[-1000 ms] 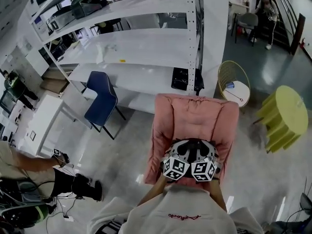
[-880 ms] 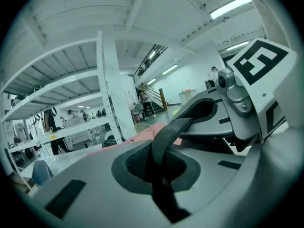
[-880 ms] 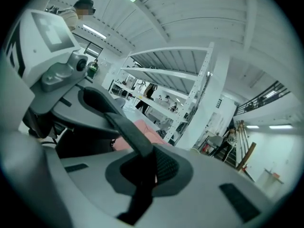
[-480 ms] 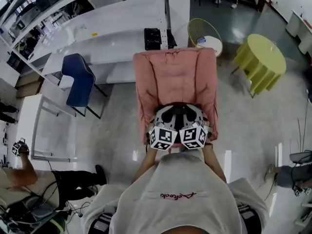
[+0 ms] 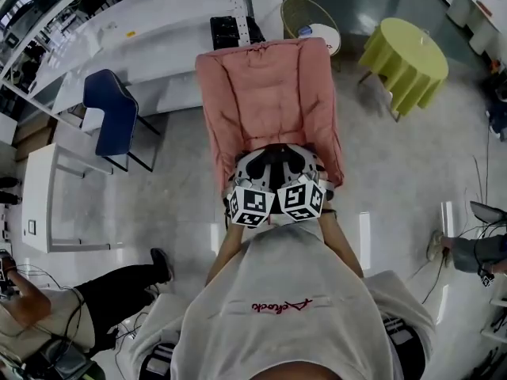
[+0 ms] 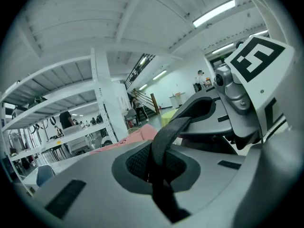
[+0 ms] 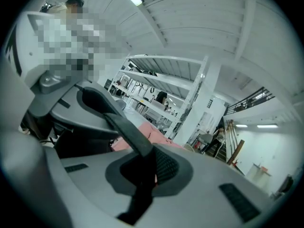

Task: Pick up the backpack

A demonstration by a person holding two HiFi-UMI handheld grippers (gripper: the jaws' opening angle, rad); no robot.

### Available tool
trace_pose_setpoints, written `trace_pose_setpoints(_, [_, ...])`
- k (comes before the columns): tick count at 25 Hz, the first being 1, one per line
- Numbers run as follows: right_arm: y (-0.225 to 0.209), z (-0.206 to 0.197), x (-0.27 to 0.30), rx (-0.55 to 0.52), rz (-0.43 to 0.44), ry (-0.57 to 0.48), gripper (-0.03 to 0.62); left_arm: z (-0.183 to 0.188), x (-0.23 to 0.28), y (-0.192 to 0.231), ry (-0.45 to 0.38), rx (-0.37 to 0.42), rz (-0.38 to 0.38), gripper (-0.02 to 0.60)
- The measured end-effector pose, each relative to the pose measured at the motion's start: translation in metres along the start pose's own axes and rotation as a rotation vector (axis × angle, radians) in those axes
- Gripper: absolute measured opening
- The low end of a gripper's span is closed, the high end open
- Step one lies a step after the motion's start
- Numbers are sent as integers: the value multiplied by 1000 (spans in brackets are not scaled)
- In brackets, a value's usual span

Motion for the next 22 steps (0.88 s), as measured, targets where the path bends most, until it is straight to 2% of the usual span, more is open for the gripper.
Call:
trace_pose_setpoints(15, [-17,-31,-64,4,53,-30,23,19,-17,-72,41,2,49,23])
trace_pose_setpoints(22, [-11,-55,-102,-5,85,-17,23,9,-31,-118,64,-32,46,23])
Point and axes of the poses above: the fingertips, and each gripper's own axes: x forward along the fingers, y to its left, z out of its top, the point moved 9 cm from there along -x, backward along the fingers, and after that the axes turned 7 degrees about -z, right-handed, at the moved point
